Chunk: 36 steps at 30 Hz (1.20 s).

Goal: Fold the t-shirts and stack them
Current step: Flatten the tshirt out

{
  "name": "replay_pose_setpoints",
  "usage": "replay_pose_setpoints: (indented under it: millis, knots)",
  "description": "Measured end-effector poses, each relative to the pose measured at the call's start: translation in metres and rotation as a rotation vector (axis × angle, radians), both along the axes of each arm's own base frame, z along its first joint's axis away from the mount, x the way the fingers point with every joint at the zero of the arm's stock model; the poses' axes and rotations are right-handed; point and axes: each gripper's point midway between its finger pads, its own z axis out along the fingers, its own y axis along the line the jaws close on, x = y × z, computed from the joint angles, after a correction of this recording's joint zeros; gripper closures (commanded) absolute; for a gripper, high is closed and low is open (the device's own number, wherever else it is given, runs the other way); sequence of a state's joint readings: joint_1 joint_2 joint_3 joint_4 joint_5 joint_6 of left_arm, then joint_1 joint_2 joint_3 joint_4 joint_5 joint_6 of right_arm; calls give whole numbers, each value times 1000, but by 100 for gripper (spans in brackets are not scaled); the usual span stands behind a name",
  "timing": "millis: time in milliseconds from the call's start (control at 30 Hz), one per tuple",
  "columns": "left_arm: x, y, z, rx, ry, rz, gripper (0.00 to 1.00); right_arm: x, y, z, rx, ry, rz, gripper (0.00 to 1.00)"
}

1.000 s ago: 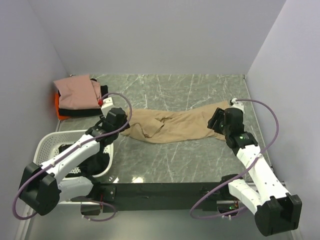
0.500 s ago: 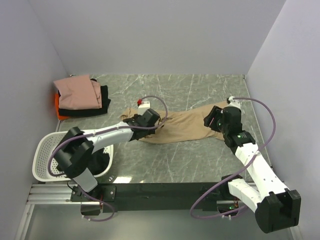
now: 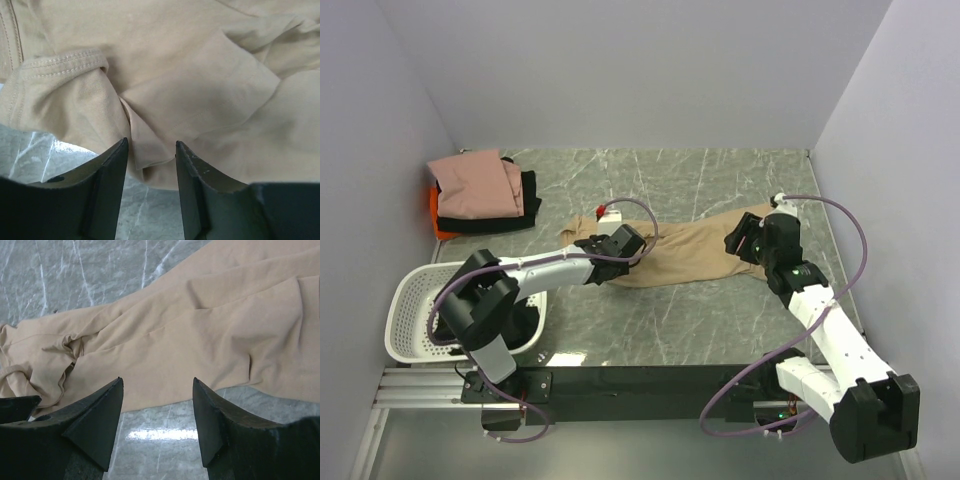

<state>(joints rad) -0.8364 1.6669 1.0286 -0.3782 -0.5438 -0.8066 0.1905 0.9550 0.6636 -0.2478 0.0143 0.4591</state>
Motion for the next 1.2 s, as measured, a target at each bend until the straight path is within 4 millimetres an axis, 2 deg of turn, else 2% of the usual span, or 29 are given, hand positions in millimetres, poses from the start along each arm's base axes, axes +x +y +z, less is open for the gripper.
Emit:
replay_pose_setpoints:
  millis: [100, 200, 233, 300, 400, 500, 533, 633, 767, 833, 867, 933, 1033, 1100, 1200]
  knots:
    - [0, 2, -9, 18, 14, 4, 61, 0, -1, -1, -3, 1, -1, 35]
    - [6, 0, -10, -2, 9, 11, 78, 0, -2, -1, -8, 1, -6, 35]
    - [8, 0, -9, -12, 6, 12, 88, 0, -2, -2, -10, 3, -8, 35]
    - [14, 1, -8, -33, 0, 22, 99, 1, -2, -5, -12, 13, -8, 35]
    - [22, 7, -8, -50, -6, 42, 99, 1, -2, -12, -17, 36, -8, 35]
    - [23, 21, -5, -55, -11, 72, 99, 2, -4, -19, -31, 58, -15, 34]
    - [24, 28, 3, -69, -24, 86, 99, 3, -6, -21, -39, 66, -23, 34]
    - [26, 51, 43, -141, -105, 136, 99, 8, -13, -27, -67, 91, -53, 34]
    - [30, 95, 134, -293, -329, 241, 99, 22, -22, -30, -85, 114, -87, 34]
    - [28, 119, 157, -330, -404, 297, 99, 28, -27, -33, -93, 129, -100, 34]
    - [25, 129, 162, -336, -424, 317, 100, 32, -29, -37, -98, 140, -106, 34]
    - [18, 150, 161, -333, -442, 361, 99, 41, -33, -43, -108, 163, -115, 34]
    - [12, 169, 142, -294, -409, 408, 100, 52, -37, -56, -117, 204, -128, 34]
    - [9, 172, 130, -270, -373, 411, 99, 59, -41, -64, -117, 230, -137, 34]
    - [9, 171, 122, -258, -345, 404, 99, 74, -44, -67, -113, 248, -140, 35]
